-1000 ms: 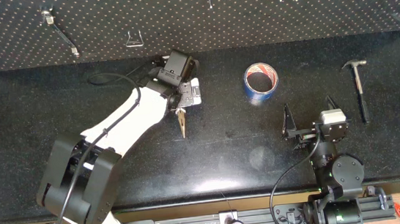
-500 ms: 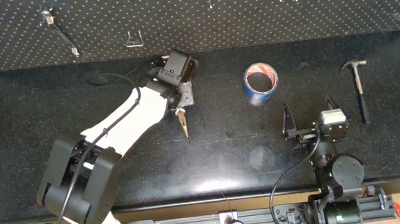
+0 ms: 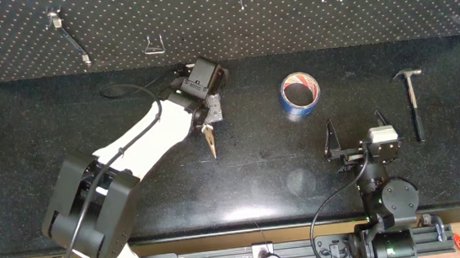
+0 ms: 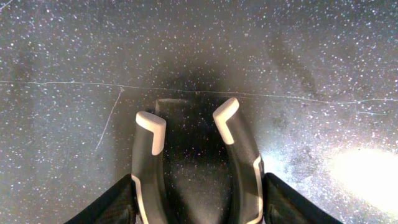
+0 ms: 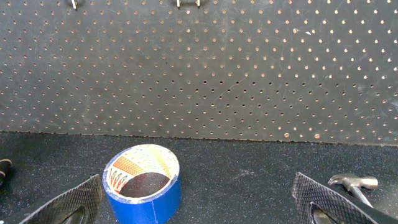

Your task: Place Tools Onto Pegboard

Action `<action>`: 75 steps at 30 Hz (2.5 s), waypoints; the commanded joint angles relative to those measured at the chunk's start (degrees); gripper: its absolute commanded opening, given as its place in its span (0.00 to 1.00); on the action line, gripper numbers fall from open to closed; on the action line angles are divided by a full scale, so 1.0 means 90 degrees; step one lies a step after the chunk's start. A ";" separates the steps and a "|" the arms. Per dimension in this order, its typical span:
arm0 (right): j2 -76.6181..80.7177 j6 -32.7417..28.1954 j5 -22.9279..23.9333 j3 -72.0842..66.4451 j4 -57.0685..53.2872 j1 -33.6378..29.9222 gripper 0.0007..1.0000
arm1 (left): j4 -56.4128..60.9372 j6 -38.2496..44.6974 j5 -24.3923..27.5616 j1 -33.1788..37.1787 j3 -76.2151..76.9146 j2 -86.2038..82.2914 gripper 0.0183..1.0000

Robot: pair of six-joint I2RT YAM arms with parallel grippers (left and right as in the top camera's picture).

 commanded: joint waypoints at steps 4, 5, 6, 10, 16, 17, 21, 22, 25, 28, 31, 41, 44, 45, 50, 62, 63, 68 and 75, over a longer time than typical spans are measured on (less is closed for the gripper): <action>-0.0032 -0.0109 0.0010 -0.0017 -0.0034 -0.0029 1.00 | -0.0024 -0.0034 0.0158 0.0015 0.0078 0.0219 0.33; -0.0032 -0.0109 0.0010 -0.0017 -0.0034 -0.0029 1.00 | -0.0027 -0.0036 0.0158 0.0015 0.0078 0.0219 0.30; -0.0032 -0.0109 0.0010 -0.0017 -0.0034 -0.0029 1.00 | -0.0027 -0.0036 0.0158 0.0015 0.0078 0.0216 0.27; -0.0032 -0.0109 0.0010 -0.0017 -0.0034 -0.0029 1.00 | -0.0027 -0.0036 0.0182 0.0015 0.0078 0.0211 0.06; -0.0032 -0.0109 0.0010 -0.0017 -0.0034 -0.0029 1.00 | -0.0163 -0.0034 0.0177 0.0015 0.0078 -0.0420 0.01; -0.0032 -0.0109 0.0010 -0.0017 -0.0034 -0.0029 1.00 | -0.0393 -0.0034 0.0165 0.0015 0.0078 -0.0845 0.01; -0.0032 -0.0109 0.0010 -0.0017 -0.0034 -0.0029 1.00 | -0.1535 0.0175 0.0029 0.0022 0.0078 -0.2620 0.01; -0.0032 -0.0109 0.0012 -0.0017 -0.0034 -0.0029 1.00 | -0.1817 0.0748 0.0012 0.0022 0.0078 -0.3109 0.01; -0.0032 -0.0109 0.0010 -0.0017 -0.0034 -0.0029 1.00 | -0.1972 0.1290 -0.0403 0.0192 0.0078 -0.4107 0.01; -0.0032 -0.0109 0.0010 -0.0017 -0.0034 -0.0029 1.00 | -0.1192 0.1732 -0.0988 0.0658 0.0078 -0.4486 0.01; -0.0032 -0.0109 0.0010 -0.0017 -0.0034 -0.0029 1.00 | 0.0418 0.2968 -0.1161 0.1018 0.0010 -0.4354 0.01; -0.0032 -0.0109 0.0010 -0.0017 -0.0034 -0.0029 1.00 | 0.7492 0.3694 -0.1156 0.1355 -0.2596 -0.3470 0.01; -0.0032 -0.0109 0.0010 -0.0017 -0.0034 -0.0029 1.00 | 0.8114 0.3832 -0.1151 0.1450 -0.2596 -0.3058 0.01; -0.0032 -0.0109 0.0010 -0.0017 -0.0034 -0.0029 1.00 | 0.8262 0.3832 -0.1151 0.1508 -0.2596 -0.2975 0.01; -0.0032 -0.0109 0.0010 -0.0017 -0.0034 -0.0029 1.00 | 0.8466 0.3830 -0.1129 0.1768 -0.2596 -0.2817 0.01; -0.0032 -0.0109 0.0010 -0.0017 -0.0034 -0.0029 0.99 | 0.9700 0.3823 -0.0478 0.1848 -0.2589 -0.2067 0.01; -0.0032 -0.0109 0.0010 -0.0017 -0.0034 -0.0029 1.00 | 0.9772 0.3823 -0.0430 0.1848 -0.2589 -0.2001 0.01; -0.0032 -0.0109 0.0010 -0.0017 -0.0034 -0.0029 1.00 | 0.9872 0.3806 -0.0158 0.1848 -0.2579 -0.1751 0.01; -0.0032 -0.0109 0.0010 -0.0017 -0.0034 -0.0029 1.00 | 0.9938 0.3803 0.0019 0.1848 -0.2579 -0.1409 0.01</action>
